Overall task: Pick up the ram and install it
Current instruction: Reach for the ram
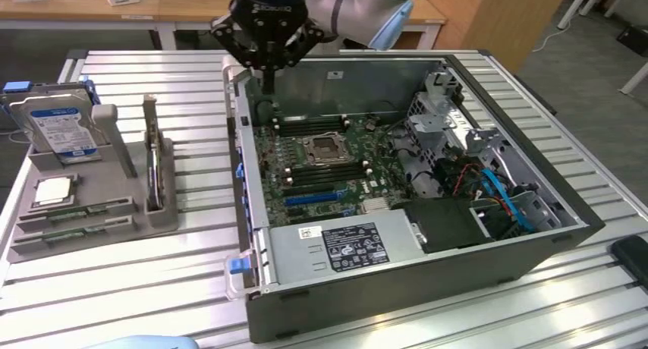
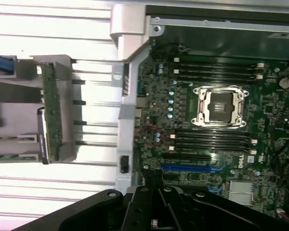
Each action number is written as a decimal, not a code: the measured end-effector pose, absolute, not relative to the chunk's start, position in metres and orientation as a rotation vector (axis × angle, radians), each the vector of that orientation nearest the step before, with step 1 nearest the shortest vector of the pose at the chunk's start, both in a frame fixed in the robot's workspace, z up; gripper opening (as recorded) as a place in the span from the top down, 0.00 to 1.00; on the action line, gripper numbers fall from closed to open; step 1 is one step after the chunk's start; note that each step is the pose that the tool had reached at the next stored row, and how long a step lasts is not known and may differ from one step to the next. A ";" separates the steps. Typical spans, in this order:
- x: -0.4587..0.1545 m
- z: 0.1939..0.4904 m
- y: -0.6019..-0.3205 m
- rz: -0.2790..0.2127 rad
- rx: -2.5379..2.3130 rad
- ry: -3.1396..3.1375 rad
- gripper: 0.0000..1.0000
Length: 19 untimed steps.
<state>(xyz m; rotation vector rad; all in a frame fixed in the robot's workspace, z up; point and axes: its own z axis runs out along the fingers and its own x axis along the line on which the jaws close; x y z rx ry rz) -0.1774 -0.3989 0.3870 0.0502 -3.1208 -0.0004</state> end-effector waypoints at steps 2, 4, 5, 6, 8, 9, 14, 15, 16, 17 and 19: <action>-0.187 0.387 -0.399 0.000 0.051 -3.121 0.90; -0.196 0.387 -0.399 -0.001 0.052 -3.121 0.90; -0.200 0.387 -0.399 -0.001 0.052 -3.121 0.90; -0.204 0.387 -0.399 0.000 0.053 -3.121 0.90; -0.213 0.386 -0.399 0.000 0.054 -3.121 0.90; -0.217 0.386 -0.399 0.000 0.054 -3.121 0.90; -0.238 0.386 -0.399 0.000 0.057 -3.121 0.90; -0.242 0.385 -0.399 0.000 0.057 -3.121 0.90; -0.246 0.385 -0.399 0.000 0.058 -3.121 0.90; -0.250 0.385 -0.399 0.000 0.058 -3.121 0.90; -0.259 0.385 -0.399 0.000 0.059 -3.121 0.90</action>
